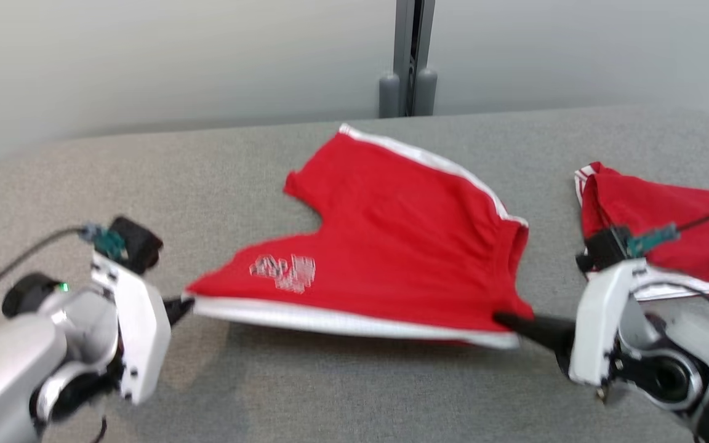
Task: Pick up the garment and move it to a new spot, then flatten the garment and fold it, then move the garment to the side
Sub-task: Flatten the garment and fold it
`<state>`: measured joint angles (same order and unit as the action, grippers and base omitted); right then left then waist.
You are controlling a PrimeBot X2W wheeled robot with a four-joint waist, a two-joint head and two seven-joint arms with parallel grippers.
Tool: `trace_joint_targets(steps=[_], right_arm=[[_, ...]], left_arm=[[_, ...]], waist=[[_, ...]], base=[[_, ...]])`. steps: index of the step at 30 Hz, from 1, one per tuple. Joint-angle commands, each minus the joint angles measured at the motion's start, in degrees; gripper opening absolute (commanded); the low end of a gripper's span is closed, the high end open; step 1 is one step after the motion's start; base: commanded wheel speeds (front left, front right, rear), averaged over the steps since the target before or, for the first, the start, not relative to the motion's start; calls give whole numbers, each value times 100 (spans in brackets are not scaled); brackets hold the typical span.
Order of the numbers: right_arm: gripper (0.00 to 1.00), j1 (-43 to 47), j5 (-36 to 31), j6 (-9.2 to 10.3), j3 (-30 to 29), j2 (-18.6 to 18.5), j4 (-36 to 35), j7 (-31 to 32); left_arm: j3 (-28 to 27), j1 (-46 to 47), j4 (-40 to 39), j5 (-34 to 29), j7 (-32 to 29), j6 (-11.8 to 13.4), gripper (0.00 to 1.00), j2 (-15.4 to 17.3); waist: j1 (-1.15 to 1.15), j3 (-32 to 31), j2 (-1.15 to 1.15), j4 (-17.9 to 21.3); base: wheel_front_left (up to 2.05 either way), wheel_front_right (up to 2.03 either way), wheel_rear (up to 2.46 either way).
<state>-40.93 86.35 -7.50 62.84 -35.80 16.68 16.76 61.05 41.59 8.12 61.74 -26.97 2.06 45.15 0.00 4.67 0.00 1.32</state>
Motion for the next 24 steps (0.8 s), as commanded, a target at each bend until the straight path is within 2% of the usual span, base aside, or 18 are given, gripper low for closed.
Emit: trace_joint_targets(steps=[1,7,12,15,19,24], right_arm=[[0,242,126,1,20,-214,-175,109],[0,858,209,1,63,-794,-922,12],[0,1022,254,1,1,-979,-1221,-35],[0,952,231,1,-45,-1016,-1319,15],[0,749,301,0,-175,-850,-1387,34],[0,403,330,0,-316,-558,-1289,87]], left_arm=[[60,-208,-399,-7,-123,240,0,247],[134,-747,-1880,211,-519,924,0,971],[114,-885,-2453,506,-824,1106,0,1319],[58,-731,-2598,747,-1102,1058,0,1400],[-104,-370,-2442,977,-1433,871,0,1331],[-243,350,-1984,1067,-2002,586,0,1060]], waist=[[0,-160,0,-4],[0,-256,0,67],[0,-193,0,175],[0,-75,0,271],[0,156,0,430],[0,548,0,638]], base=[[0,0,0],[0,0,0],[0,0,0],[0,0,0],[0,0,0],[0,0,0]])
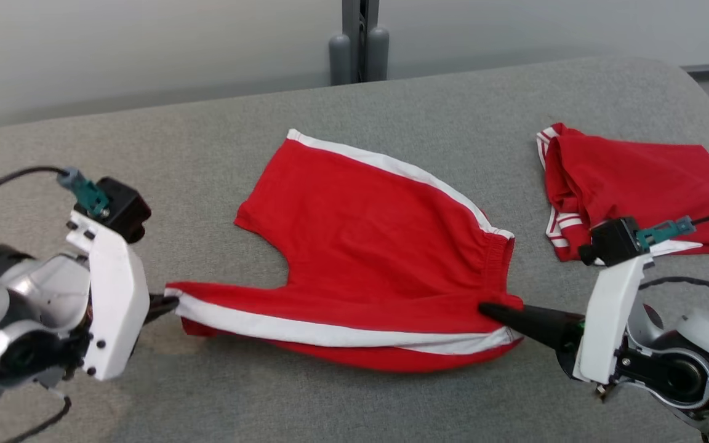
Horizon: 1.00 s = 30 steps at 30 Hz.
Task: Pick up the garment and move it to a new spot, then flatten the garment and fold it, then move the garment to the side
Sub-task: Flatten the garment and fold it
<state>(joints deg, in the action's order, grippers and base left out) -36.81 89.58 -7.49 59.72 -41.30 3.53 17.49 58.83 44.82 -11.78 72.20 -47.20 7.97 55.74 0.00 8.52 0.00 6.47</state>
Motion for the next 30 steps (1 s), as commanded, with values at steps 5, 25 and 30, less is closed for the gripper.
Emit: trace_joint_targets(steps=[5,25,30], right_arm=[[0,-312,103,-1,-239,312,213,-160],[0,-922,281,-1,-891,983,164,-1337],[0,-1018,255,-1,-918,1142,206,-1472]], left_arm=[[-125,825,603,-96,-459,-192,0,-373],[-470,3168,2978,-547,-1090,-540,0,-1323],[-471,3420,3347,-657,-1032,-604,0,-1491]], waist=[[0,625,0,317],[0,2104,0,1151],[0,2268,0,1306]], base=[[0,0,0],[0,0,0],[0,0,0]])
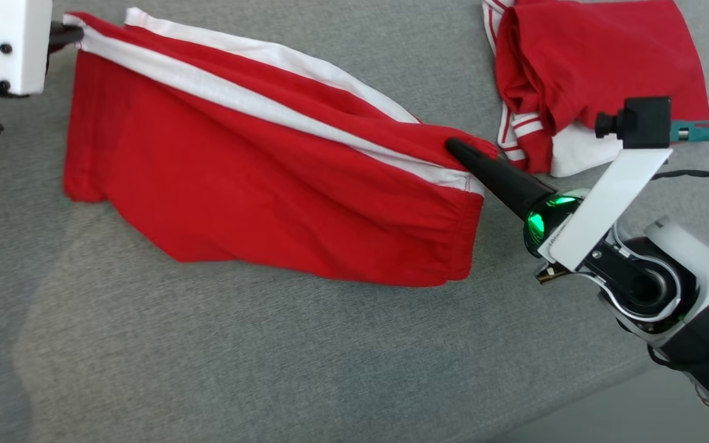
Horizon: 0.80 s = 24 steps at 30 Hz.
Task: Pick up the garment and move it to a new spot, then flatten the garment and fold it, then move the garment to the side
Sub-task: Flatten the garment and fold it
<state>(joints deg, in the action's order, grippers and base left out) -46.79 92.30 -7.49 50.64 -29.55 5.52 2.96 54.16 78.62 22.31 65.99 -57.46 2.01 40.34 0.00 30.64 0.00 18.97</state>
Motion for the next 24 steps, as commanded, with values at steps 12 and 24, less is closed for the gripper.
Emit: trace_joint_targets(steps=[12,24], right_arm=[[25,-290,-166,-1,47,285,226,-162],[100,-83,-208,-1,142,130,429,-111]], left_arm=[[6,225,843,-202,501,-353,87,-276],[37,-107,1239,-71,737,-642,100,-324]], waist=[[0,205,0,252],[0,-156,0,189]], base=[[0,0,0],[0,0,0]])
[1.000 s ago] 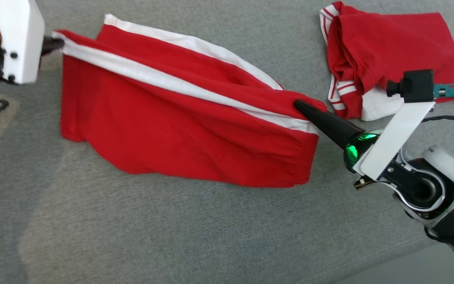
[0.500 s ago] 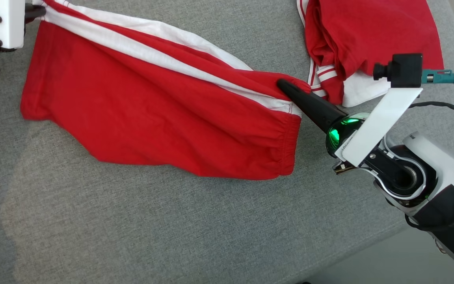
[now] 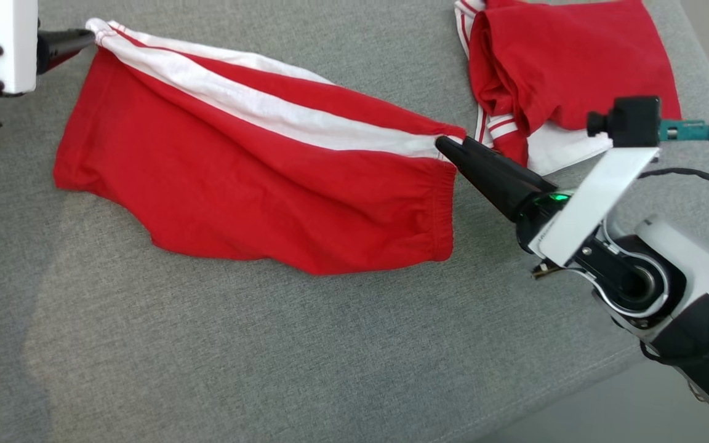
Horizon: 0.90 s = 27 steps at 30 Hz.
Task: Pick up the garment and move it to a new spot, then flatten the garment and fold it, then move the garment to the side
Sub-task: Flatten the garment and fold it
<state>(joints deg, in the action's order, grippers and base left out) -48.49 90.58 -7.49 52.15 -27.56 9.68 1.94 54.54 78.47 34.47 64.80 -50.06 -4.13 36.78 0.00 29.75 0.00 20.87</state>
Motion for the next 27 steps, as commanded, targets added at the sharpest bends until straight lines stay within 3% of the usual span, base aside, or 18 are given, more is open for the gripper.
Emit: trace_joint_targets(steps=[1,8,16,25,26,27], right_arm=[[100,134,-37,-1,-3,-120,15,-17],[100,513,-28,-1,-57,-548,-304,-171],[100,960,38,-1,-237,-1074,-749,-486],[100,1352,159,-1,-226,-1343,-951,-718],[100,1376,167,-1,-214,-1358,-959,-730],[100,1391,171,-1,-202,-1366,-963,-734]], left_arm=[[10,-131,28,64,-29,-44,100,53],[48,-533,-108,284,-253,-66,100,332],[99,-900,-313,433,-545,128,100,746],[-20,-1243,-682,942,-785,221,100,643],[-32,-1258,-723,967,-783,237,93,647],[-21,-1263,-755,950,-786,269,49,661]], waist=[[0,-116,0,4],[0,-263,0,174],[0,-159,0,445],[0,-168,0,525],[0,-176,0,523],[0,-185,0,521]], base=[[0,0,0],[0,0,0],[0,0,0],[0,0,0],[0,0,0],[0,0,0]])
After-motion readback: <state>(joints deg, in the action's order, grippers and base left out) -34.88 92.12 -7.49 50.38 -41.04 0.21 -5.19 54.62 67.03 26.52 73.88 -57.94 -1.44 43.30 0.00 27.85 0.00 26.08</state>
